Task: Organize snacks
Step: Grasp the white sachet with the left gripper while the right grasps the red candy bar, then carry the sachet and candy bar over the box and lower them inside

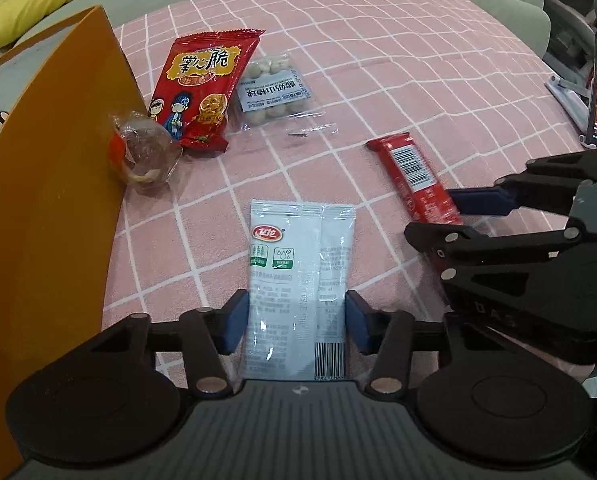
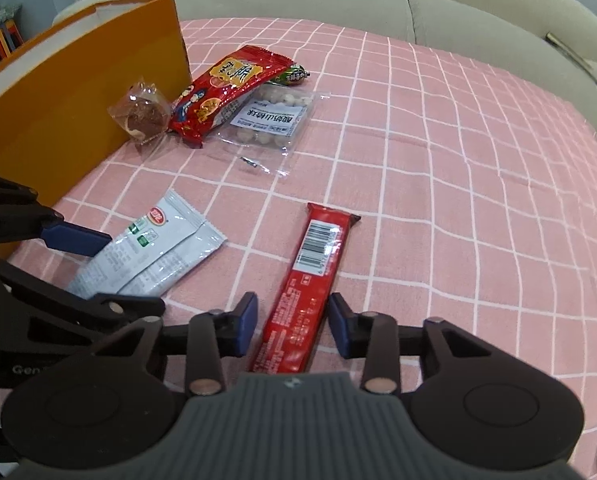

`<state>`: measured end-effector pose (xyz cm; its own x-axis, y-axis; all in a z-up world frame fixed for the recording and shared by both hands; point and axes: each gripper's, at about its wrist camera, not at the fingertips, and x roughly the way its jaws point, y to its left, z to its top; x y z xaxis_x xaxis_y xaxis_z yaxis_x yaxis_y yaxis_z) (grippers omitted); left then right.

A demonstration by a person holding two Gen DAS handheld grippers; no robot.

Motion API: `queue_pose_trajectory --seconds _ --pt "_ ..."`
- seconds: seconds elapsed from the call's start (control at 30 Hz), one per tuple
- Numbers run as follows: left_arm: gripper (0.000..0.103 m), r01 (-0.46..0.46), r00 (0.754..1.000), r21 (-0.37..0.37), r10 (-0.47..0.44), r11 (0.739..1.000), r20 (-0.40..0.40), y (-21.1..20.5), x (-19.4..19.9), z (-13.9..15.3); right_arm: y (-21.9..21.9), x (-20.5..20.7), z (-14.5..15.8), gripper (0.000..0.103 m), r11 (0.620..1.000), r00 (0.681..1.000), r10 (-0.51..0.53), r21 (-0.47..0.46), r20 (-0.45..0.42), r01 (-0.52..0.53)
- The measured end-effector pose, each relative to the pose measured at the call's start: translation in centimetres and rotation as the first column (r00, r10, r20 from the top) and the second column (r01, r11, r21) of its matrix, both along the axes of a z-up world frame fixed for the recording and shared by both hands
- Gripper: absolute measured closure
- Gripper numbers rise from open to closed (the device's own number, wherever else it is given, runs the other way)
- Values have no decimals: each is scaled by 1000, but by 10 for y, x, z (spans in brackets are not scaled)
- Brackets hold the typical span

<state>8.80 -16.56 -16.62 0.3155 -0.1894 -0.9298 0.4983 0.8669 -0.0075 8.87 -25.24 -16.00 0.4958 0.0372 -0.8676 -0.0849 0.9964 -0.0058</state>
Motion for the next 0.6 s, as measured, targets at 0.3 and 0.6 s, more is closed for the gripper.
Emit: queue_pose_trajectory --seconds 0.3,0.6 --pt "49 -69 998 -36 69 997 4 8 2 6 -3 3 4 81 998 999 -43 47 -30 45" --pt "50 -102 993 -101 107 990 44 17 -2 41 1 -9 28 82 995 998 -68 72 -4 68"
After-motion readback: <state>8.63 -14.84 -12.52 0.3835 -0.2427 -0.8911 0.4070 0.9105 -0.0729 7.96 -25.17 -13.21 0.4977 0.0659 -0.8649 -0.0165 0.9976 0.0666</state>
